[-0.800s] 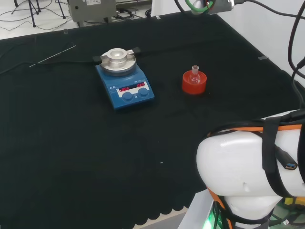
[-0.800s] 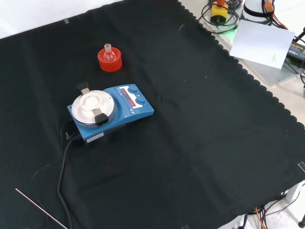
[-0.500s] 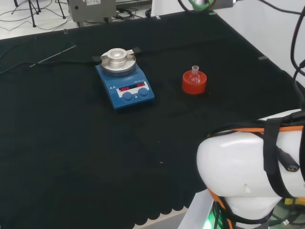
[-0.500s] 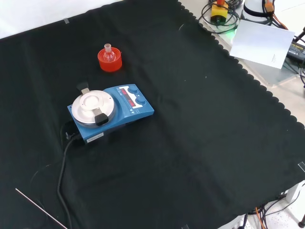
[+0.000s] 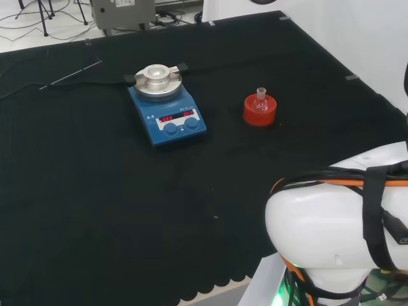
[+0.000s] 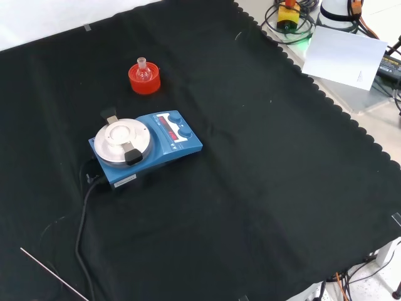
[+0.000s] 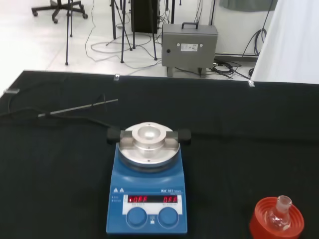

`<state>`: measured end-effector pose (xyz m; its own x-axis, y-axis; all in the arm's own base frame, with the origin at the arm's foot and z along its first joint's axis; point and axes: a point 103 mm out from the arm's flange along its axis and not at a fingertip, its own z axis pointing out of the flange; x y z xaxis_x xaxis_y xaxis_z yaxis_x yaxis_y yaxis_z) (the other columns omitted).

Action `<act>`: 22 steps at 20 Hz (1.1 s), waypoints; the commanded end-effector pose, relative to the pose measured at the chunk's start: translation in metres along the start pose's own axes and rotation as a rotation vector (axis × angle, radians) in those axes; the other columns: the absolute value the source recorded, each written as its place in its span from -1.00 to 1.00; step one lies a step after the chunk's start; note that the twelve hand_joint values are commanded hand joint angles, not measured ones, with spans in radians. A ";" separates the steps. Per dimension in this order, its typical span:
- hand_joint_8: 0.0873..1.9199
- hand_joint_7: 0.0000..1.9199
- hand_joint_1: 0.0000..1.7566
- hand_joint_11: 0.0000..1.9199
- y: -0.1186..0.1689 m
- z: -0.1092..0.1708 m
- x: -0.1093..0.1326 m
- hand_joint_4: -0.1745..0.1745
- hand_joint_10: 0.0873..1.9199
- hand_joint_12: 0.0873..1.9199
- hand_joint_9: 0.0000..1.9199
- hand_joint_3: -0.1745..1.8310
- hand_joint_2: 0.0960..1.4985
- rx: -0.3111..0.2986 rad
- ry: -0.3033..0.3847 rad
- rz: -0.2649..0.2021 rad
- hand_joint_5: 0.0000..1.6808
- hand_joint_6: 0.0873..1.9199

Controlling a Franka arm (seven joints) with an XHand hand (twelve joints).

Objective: Pick up the round-bottom flask.

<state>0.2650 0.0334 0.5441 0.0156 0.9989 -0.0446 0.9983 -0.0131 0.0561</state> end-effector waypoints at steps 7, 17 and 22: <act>-0.59 -0.93 -0.95 -1.00 0.019 0.018 -0.001 -0.08 -0.42 0.06 -0.85 -0.54 0.70 0.070 -0.083 0.060 -0.72 -1.00; -0.59 -0.92 -0.90 -1.00 0.069 0.063 -0.012 -0.09 -0.41 0.06 -0.84 -0.57 0.67 0.129 -0.076 0.153 -0.72 -1.00; -0.58 -0.91 -0.87 -1.00 0.106 0.094 -0.026 -0.09 -0.41 0.06 -0.84 -0.58 0.66 0.161 -0.056 0.178 -0.72 -1.00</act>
<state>0.3337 0.0219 0.4859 0.1356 0.9832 -0.1219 0.9865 -0.1454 -0.0752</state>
